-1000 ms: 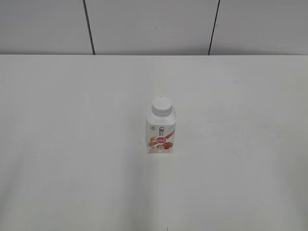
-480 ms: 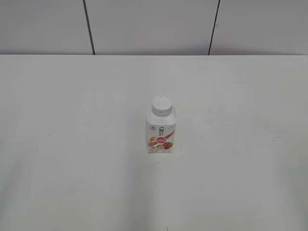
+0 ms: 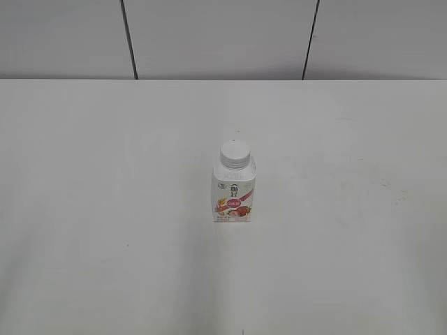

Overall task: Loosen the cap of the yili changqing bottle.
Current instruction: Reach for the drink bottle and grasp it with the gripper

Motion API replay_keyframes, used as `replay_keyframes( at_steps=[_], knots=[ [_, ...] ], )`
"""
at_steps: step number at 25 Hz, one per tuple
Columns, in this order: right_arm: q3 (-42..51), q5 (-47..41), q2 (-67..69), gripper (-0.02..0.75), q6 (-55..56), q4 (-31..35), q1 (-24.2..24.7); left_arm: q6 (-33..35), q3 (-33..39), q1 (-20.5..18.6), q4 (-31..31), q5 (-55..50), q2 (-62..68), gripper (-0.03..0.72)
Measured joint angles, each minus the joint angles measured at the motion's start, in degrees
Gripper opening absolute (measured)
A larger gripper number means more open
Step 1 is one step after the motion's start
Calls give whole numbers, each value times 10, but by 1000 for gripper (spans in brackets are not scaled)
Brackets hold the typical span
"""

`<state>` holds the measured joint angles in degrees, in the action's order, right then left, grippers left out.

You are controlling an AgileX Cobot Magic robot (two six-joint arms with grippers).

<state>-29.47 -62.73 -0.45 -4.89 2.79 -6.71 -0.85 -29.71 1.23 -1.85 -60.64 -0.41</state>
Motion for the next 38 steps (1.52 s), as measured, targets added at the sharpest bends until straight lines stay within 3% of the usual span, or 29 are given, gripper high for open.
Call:
replay_keyframes(
  at_steps=[12,22,30,38],
  knots=[
    [0,0,0,587,0,0,0,0,-9,0,0,20,0,533],
    [0,0,0,587,0,0,0,0,19,0,28,307,0,533],
    [0,0,0,587,0,0,0,0,37,0,35,359,0,533],
    [0,0,0,587,0,0,0,0,103,0,36,497,57,533]
  ],
)
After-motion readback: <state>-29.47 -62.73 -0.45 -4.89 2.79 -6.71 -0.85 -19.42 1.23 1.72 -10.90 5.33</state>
